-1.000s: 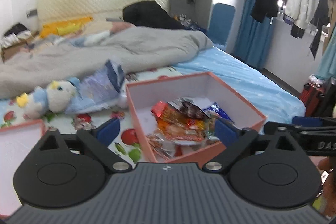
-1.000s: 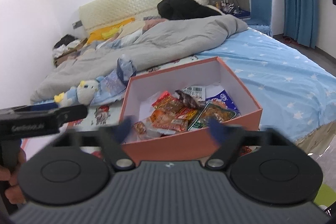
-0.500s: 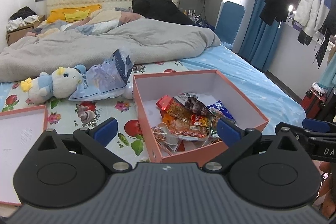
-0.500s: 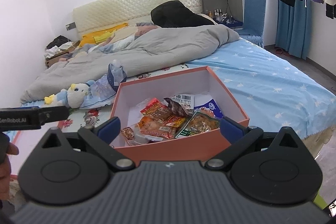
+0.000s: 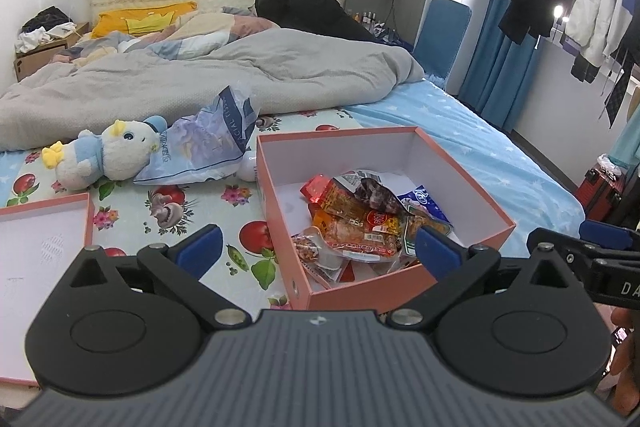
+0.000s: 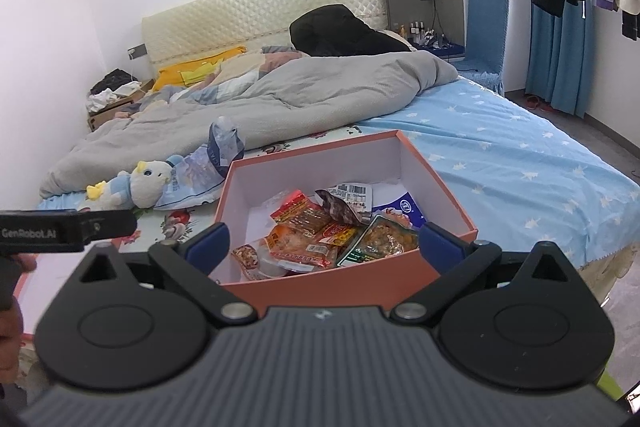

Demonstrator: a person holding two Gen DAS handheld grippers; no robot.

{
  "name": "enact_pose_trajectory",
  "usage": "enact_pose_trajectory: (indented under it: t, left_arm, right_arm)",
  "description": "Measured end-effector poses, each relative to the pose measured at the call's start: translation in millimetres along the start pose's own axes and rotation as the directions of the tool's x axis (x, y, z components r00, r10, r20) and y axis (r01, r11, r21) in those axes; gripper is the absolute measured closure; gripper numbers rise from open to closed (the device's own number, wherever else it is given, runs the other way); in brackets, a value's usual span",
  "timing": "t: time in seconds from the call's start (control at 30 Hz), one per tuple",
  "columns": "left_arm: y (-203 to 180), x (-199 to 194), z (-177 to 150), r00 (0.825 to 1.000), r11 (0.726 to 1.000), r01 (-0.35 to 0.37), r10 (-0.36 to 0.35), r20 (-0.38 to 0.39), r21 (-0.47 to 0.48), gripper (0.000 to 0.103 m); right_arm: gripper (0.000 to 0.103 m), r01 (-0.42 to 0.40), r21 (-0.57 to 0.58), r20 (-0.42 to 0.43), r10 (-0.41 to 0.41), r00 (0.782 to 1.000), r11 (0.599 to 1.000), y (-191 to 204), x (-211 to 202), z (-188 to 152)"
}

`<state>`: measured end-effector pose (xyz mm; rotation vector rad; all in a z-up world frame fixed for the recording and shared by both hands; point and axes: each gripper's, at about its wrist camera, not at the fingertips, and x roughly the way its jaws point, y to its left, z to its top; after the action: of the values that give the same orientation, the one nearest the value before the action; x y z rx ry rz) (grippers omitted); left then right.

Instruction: Organize snacks

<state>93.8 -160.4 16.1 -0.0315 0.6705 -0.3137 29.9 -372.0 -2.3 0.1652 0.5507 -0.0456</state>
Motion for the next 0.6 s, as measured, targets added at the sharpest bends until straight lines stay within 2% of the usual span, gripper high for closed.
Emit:
enact_pose_trajectory:
  t: [0.6]
  left_arm:
    - [3.7, -2.0, 1.3, 1.0, 1.0, -0.003, 0.003, -0.003, -0.015, 0.0]
  right_arm:
    - [0.0, -0.006, 0.001, 0.008, 0.006, 1.0, 1.0, 2.2, -2.4, 0.4]
